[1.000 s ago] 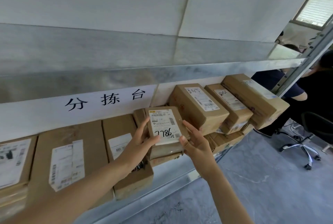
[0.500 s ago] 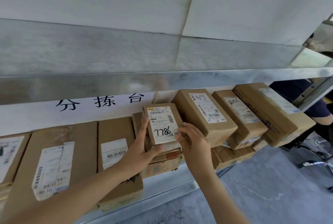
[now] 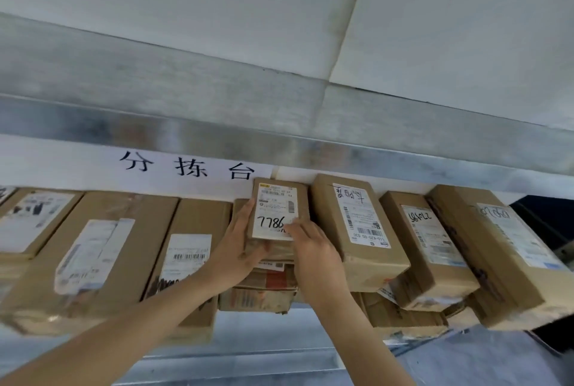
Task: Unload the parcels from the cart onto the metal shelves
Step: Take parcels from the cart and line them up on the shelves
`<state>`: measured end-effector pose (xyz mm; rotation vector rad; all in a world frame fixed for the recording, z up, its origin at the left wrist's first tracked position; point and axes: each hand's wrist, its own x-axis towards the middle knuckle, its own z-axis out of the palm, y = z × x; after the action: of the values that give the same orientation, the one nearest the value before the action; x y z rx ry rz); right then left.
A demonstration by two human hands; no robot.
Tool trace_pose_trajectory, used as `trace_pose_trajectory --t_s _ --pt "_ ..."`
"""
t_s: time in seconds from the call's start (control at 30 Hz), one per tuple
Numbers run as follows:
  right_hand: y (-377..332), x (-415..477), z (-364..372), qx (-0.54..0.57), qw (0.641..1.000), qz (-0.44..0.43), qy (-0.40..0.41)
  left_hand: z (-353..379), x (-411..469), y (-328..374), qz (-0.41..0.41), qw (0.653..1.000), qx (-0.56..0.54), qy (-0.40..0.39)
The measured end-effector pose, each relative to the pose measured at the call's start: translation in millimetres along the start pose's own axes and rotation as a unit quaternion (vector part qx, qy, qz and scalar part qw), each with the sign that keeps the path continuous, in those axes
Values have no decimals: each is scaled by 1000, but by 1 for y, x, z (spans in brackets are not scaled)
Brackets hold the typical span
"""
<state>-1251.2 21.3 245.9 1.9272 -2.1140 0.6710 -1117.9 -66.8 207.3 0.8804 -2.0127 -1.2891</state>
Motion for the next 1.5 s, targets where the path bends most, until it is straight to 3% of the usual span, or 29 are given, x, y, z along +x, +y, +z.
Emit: trace_pose_trajectory --t_s 0.13,0.23,0.37,0.5,0.73,1.0,1.23,1.5 --pt "-2 3 -1 -27 999 5 -22 -7 -1 -2 6 994 101 30" --pt "-8 5 -9 -22 997 7 -80 -22 -7 -2 -2 971 237 18" --pt "-2 16 -18 15 991 -9 -130 -58 -35 0 -27 882 465 71" --pt "-21 25 -11 70 988 -68 -121 -96 -76 -6 -129 797 579 113" --pt "-112 36 26 83 959 -243 -119 -147 -169 -7 -246 728 598 229" --pt "-250 28 64 142 911 -356 -154 -195 -287 -18 -409 611 613 290" --pt "-382 6 95 163 857 -450 -191 -249 -392 -28 -491 556 573 348" --pt "-535 -14 138 136 802 -538 -221 -331 -504 -59 -562 502 553 356"
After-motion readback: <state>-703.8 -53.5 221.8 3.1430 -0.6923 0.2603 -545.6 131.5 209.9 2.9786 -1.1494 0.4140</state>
